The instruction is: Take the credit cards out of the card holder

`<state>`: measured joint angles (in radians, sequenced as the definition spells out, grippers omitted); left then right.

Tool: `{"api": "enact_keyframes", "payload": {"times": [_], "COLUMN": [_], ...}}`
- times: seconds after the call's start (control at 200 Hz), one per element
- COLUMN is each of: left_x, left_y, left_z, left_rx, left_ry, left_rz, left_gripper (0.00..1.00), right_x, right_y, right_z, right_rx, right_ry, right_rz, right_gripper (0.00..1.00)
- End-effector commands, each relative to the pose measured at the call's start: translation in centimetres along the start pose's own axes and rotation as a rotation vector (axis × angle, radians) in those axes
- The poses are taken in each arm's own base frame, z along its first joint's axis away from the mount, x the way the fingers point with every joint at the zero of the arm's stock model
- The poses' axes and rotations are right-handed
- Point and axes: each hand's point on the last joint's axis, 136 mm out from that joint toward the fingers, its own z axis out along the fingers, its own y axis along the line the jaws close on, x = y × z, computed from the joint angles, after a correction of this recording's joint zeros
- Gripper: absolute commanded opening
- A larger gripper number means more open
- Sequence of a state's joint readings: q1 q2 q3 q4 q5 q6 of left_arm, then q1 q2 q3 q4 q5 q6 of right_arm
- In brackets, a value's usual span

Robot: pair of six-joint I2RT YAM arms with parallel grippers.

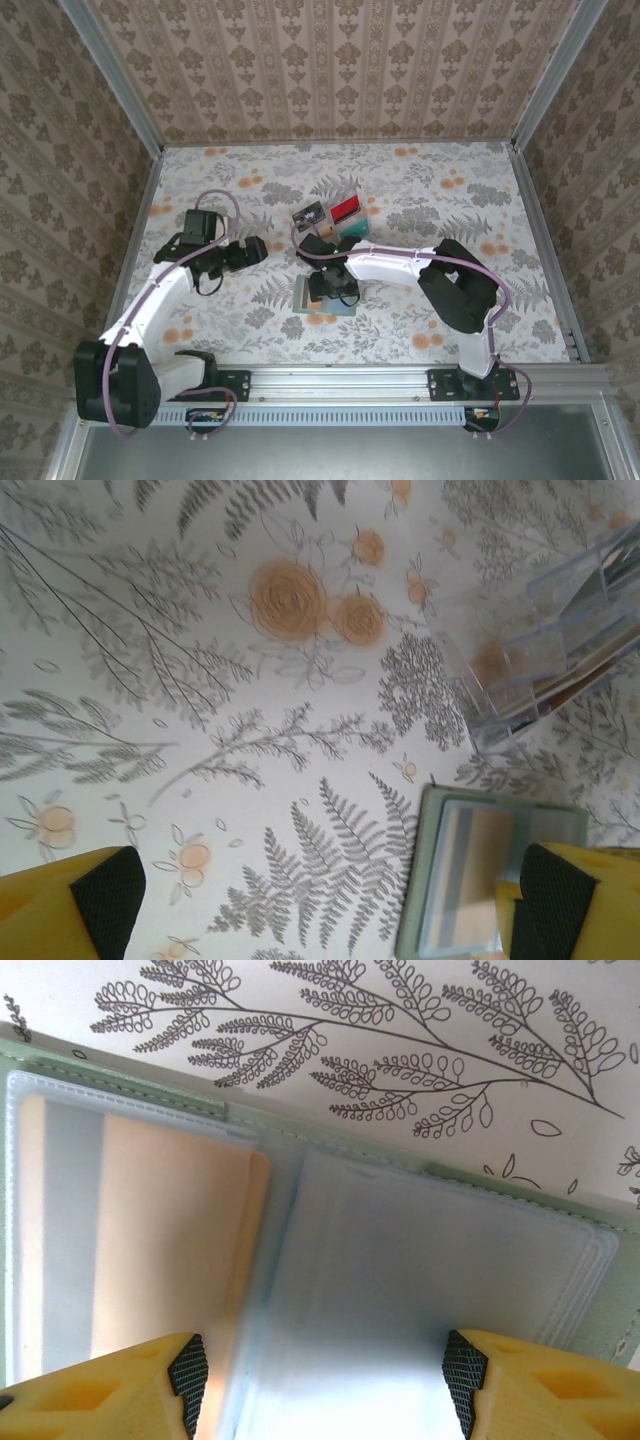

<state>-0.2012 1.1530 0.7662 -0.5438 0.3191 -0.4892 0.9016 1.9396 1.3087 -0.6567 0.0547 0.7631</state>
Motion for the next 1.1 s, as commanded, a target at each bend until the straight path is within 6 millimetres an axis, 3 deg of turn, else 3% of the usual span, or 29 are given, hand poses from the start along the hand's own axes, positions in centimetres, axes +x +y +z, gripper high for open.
{"api": "enact_keyframes", "payload": {"times": [0.0,0.125,0.305,0.685,1.095], "left_x": [1.5,2.4,3.8,6.8,9.4], "left_y": [-1.0,-1.8,-2.6,-5.5,-7.9], "left_z": [0.6,1.2,1.9,4.5,8.0], "left_rx": [0.090,0.148,0.190,0.244,0.201], "left_ry": [0.076,0.113,0.159,0.259,0.352], "left_rz": [-0.063,-0.104,-0.137,-0.132,-0.041], "left_gripper": [1.00,0.99,0.91,0.59,0.49], "right_x": [1.7,2.0,2.4,2.8,3.3], "right_y": [-3.1,-4.0,-5.0,-6.9,-6.9], "right_z": [1.7,2.1,2.7,3.8,4.7], "right_rx": [0.135,0.175,0.226,0.325,0.308], "right_ry": [0.054,0.061,0.071,0.074,0.084], "right_rz": [0.003,-0.009,-0.030,-0.068,-0.066], "right_gripper": [0.65,0.63,0.61,0.57,0.56]}}
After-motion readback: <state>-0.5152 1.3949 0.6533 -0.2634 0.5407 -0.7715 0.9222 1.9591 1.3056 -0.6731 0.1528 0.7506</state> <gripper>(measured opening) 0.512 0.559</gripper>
